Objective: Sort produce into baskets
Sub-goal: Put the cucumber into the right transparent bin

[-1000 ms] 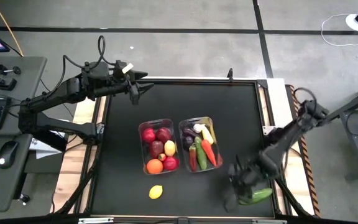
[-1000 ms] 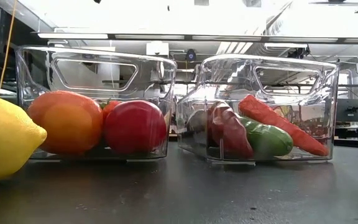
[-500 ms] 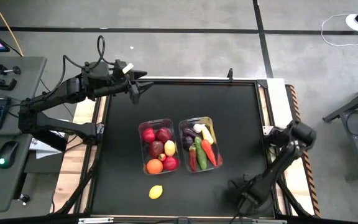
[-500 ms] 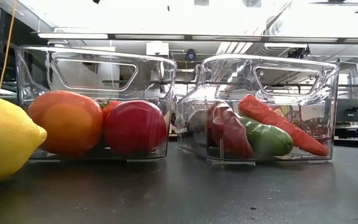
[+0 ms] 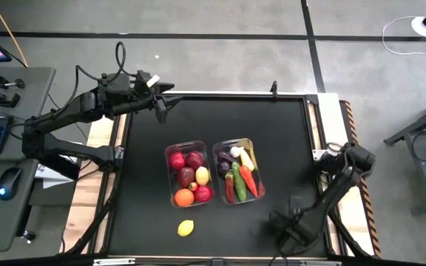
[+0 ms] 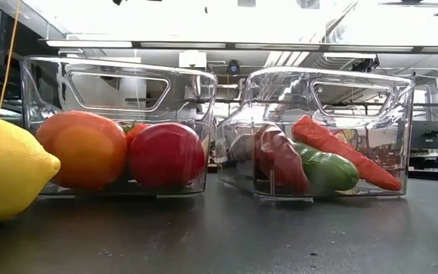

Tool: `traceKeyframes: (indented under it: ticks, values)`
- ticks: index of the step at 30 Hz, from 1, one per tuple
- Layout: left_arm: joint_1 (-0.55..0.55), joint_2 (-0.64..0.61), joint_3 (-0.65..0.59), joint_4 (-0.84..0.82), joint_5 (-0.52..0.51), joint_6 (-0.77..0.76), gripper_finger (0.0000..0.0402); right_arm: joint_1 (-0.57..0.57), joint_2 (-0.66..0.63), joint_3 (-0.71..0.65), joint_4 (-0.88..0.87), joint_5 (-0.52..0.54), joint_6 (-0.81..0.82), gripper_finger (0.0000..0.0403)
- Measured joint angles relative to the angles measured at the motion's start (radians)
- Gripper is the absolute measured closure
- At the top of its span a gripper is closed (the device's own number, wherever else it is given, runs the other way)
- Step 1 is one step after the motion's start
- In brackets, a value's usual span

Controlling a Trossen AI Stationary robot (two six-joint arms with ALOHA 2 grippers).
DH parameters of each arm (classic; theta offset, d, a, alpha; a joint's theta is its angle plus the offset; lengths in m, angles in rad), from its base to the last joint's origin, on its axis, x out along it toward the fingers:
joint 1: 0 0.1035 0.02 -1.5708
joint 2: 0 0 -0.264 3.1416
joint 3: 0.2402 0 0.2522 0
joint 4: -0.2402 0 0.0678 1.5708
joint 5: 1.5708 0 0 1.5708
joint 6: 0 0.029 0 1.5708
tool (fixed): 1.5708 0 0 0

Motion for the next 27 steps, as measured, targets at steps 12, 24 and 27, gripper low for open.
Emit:
traceKeyframes:
  ticks: [12,24,27]
  values:
    - [0.0,0.0,0.0,-0.044,-0.015,0.042,0.0108,-0.284,-0.294,0.191,-0.245,0.661,0.265,0.0194]
    - [-0.035,0.0,0.0,-0.174,0.115,-0.002,0.0108,-0.645,-0.38,0.179,0.209,0.363,0.179,0.018]
    - [-0.06,0.0,0.0,-0.187,0.116,-0.003,0.0108,-0.68,-0.361,0.146,0.28,0.264,0.13,0.0171]
